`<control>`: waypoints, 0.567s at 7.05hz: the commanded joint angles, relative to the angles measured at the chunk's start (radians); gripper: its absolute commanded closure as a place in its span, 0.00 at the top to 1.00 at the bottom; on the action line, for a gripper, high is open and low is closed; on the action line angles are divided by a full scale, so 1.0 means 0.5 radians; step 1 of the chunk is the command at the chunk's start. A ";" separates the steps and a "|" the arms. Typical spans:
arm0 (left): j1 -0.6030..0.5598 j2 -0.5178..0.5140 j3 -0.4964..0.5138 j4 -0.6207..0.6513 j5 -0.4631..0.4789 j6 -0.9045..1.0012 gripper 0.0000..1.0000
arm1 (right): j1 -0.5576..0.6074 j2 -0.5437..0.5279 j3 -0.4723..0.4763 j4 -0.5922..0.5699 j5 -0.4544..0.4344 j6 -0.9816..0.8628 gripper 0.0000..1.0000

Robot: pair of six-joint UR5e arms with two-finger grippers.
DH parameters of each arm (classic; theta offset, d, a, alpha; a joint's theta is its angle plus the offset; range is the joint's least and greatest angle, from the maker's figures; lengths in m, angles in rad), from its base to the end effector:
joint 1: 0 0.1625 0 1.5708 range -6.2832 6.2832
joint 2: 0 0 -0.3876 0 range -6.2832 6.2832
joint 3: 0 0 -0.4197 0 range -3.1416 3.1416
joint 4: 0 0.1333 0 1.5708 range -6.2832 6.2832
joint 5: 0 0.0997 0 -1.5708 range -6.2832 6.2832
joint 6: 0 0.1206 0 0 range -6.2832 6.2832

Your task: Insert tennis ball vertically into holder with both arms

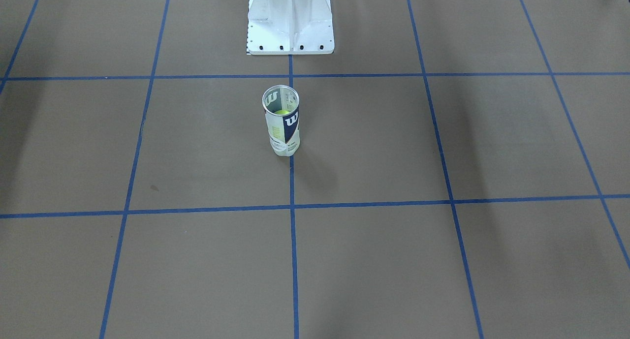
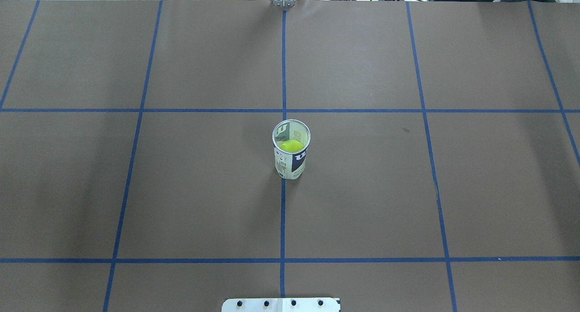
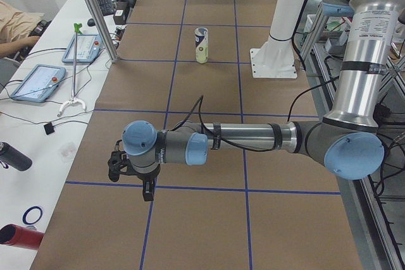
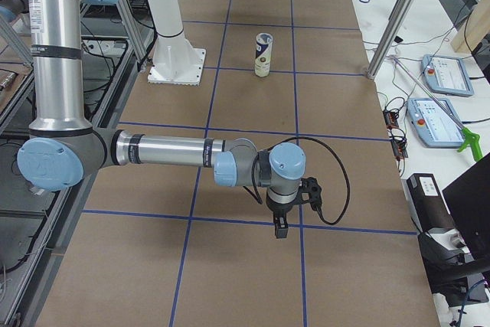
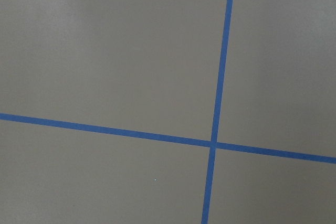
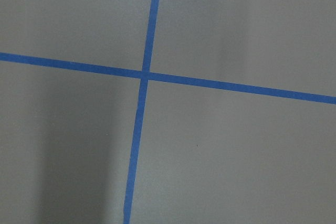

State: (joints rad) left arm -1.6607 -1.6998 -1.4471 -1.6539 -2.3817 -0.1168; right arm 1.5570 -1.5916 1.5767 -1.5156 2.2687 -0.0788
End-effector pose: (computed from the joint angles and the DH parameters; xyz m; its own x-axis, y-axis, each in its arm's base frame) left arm -0.0974 -0.5698 0.6186 0.6767 -0.1137 -0.7274 0.1694 0.9855 0.0035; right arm 0.0487 -0.5157 0.6446 0.7623 -0.1150 0.6369 0.0740 0.9931 0.0907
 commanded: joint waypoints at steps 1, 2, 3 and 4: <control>0.005 0.022 -0.005 -0.125 -0.004 0.004 1.00 | 0.000 -0.004 0.001 0.000 0.000 0.001 1.00; 0.020 0.034 -0.008 -0.119 -0.004 0.001 1.00 | 0.000 -0.010 0.004 0.000 0.000 0.001 1.00; 0.039 0.037 -0.008 -0.119 -0.004 0.000 1.00 | 0.000 -0.011 0.001 0.000 0.000 0.001 1.00; 0.060 0.040 0.001 -0.119 0.002 0.000 1.00 | -0.003 -0.014 0.001 0.000 0.000 -0.002 1.00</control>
State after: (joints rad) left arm -1.6428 -1.6825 -1.4498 -1.7123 -2.3830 -0.1164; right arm 1.5566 -1.5968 1.5775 -1.5156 2.2688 -0.0785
